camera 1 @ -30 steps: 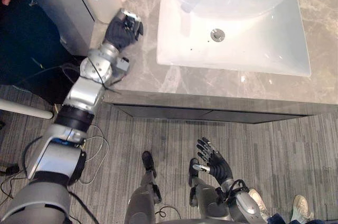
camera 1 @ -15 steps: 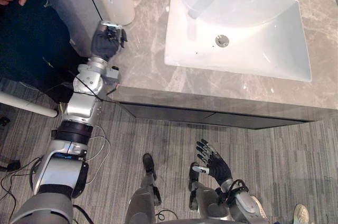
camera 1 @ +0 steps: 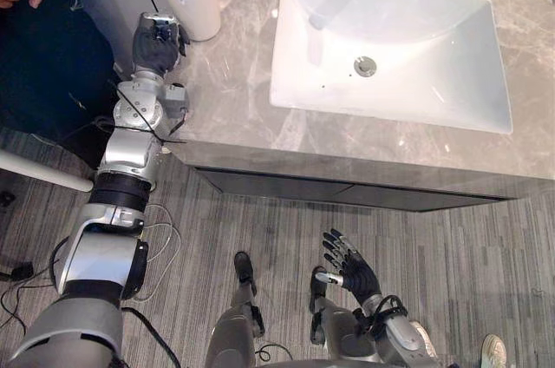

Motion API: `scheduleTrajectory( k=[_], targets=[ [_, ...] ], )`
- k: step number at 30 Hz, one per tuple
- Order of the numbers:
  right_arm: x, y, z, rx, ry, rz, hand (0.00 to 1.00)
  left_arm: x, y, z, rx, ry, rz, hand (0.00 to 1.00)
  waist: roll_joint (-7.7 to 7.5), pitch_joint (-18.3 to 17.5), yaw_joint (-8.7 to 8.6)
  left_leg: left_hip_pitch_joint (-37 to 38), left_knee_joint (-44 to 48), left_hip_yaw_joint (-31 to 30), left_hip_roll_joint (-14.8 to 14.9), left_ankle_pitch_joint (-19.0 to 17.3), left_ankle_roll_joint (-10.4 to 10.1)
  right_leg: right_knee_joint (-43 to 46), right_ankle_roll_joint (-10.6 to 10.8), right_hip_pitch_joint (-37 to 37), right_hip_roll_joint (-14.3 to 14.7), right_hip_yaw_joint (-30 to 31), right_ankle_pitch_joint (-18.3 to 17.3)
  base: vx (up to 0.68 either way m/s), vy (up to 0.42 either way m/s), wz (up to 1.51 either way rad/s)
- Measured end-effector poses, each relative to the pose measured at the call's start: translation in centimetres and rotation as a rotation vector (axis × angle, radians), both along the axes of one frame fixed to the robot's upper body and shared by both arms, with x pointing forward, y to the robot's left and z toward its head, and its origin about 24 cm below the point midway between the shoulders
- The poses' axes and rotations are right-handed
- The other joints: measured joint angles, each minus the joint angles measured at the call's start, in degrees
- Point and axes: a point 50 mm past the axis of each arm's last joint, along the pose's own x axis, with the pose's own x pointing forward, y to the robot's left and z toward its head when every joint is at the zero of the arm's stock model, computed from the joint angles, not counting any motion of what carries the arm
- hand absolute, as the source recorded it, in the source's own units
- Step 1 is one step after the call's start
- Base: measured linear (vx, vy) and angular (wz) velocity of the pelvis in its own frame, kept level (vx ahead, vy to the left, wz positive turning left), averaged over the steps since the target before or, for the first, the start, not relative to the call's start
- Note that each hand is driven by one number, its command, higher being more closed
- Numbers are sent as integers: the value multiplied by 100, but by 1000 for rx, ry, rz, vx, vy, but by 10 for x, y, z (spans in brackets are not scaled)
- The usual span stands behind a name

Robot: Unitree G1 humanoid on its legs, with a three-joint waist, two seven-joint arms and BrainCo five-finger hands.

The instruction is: Organize washtable

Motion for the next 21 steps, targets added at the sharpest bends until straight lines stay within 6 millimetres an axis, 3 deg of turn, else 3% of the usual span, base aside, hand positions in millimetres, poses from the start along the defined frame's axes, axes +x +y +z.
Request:
scheduleTrajectory(
  k=[10, 21],
  targets=[
    [0, 1, 1, 3, -3, 0, 0, 1, -7, 27, 24, -67, -9, 100, -56, 36, 13, -94, 4, 20, 2, 1, 1, 15, -1, -112, -1, 16, 0, 0, 0, 0],
    [1, 7, 2, 15, -7, 17, 0, 1, -19, 74, 75, -167, -26, 100, -180, 259, -5, -277, 5, 143, 9, 3, 5, 15, -11, -367, -5, 149, 53, 9, 9, -5]
  ],
)
